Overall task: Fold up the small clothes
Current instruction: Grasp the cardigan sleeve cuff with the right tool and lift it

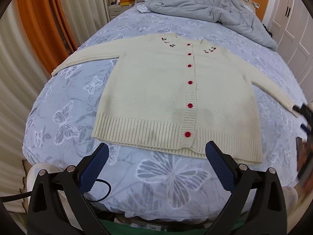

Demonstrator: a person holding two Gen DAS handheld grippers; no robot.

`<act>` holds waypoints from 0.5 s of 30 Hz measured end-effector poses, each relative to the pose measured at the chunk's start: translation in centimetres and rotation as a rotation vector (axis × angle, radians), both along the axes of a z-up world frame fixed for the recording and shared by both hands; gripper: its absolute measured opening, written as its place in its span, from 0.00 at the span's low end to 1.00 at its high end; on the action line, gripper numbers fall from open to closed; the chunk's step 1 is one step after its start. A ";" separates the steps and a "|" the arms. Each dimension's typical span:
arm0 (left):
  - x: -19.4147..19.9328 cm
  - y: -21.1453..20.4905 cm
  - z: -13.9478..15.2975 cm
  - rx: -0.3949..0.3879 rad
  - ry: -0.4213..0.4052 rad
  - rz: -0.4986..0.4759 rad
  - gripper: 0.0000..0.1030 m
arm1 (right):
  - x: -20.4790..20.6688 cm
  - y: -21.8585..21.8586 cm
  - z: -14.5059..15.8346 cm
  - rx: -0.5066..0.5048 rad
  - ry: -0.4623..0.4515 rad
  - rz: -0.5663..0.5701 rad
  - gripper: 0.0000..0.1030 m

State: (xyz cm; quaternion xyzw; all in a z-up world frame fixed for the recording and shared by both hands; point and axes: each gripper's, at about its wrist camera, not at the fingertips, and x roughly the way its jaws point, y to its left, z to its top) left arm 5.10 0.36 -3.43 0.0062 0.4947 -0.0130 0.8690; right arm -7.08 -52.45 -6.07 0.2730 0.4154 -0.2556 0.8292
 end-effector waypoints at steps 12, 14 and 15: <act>3.8 0.6 -1.6 0.050 0.040 0.038 0.94 | 4.8 -15.9 -9.1 0.327 -0.101 -0.402 0.77; 4.4 0.7 -1.8 0.044 0.045 0.042 0.94 | 4.7 -16.8 -9.7 0.350 -0.138 -0.437 0.56; 4.7 0.8 -1.8 0.038 0.044 0.043 0.94 | 4.7 -17.2 -9.8 0.359 -0.157 -0.455 0.39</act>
